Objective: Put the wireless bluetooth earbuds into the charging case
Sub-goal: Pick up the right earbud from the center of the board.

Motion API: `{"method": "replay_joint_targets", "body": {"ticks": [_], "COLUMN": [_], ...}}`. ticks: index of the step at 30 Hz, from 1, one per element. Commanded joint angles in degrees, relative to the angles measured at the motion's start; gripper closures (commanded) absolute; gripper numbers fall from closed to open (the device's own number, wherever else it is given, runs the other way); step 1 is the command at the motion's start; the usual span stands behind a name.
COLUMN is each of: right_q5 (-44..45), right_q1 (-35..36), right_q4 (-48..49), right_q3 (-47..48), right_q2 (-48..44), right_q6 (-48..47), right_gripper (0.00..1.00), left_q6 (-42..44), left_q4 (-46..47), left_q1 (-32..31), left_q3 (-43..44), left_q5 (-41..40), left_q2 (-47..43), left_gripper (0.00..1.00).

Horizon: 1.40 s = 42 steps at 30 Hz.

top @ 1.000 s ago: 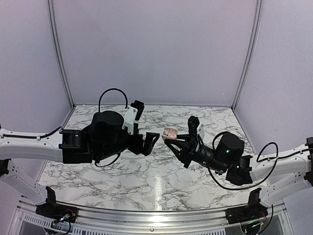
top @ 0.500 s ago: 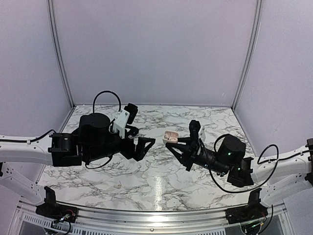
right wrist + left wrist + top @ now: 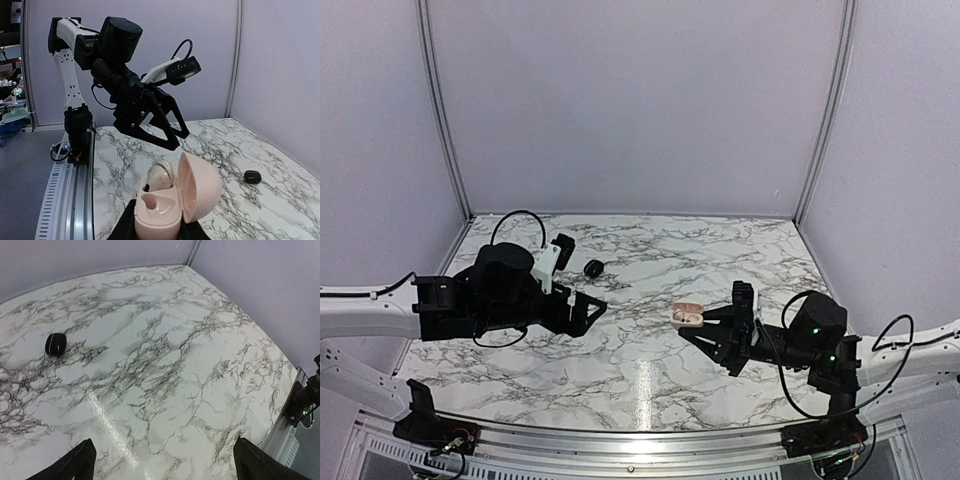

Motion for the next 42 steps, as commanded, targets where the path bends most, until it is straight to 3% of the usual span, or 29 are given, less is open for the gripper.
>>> {"method": "replay_joint_targets", "body": {"ticks": [1,6,13,19,31,42], "right_q5": [-3.7,-3.5,-2.7,-2.0,-0.6,-0.1], "right_q1": [0.4,0.4,0.4,0.4,0.4,0.3], "right_q4": [-4.5,-5.9,-6.6,-7.5,-8.0,-8.1], "right_q3": [0.3,0.0,-0.4,-0.6,-1.7,-1.7], "right_q2": [-1.4,-2.2,-2.5,-4.0,-5.8,-5.8], "right_q6": [-0.5,0.4,1.9,2.0,2.0,3.3], "right_gripper": [1.0,1.0,1.0,1.0,1.0,1.0], "left_q6": [-5.9,-8.6,-5.3,0.8,5.3,7.3], "left_q4": [-10.9,-18.8,-28.8,-38.3,-41.4,-41.2], "left_q1": [0.4,0.4,-0.2,-1.2,-2.1,-2.1], "left_q3": [-2.9,-6.1,-2.5,5.8,11.4,12.8], "left_q5": [3.4,5.8,9.0,7.6,9.3,8.0], "left_q2": [-2.5,-3.4,5.1,17.0,25.2,29.3], "left_gripper": [0.01,0.03,0.33,0.42,0.6,0.64]}}
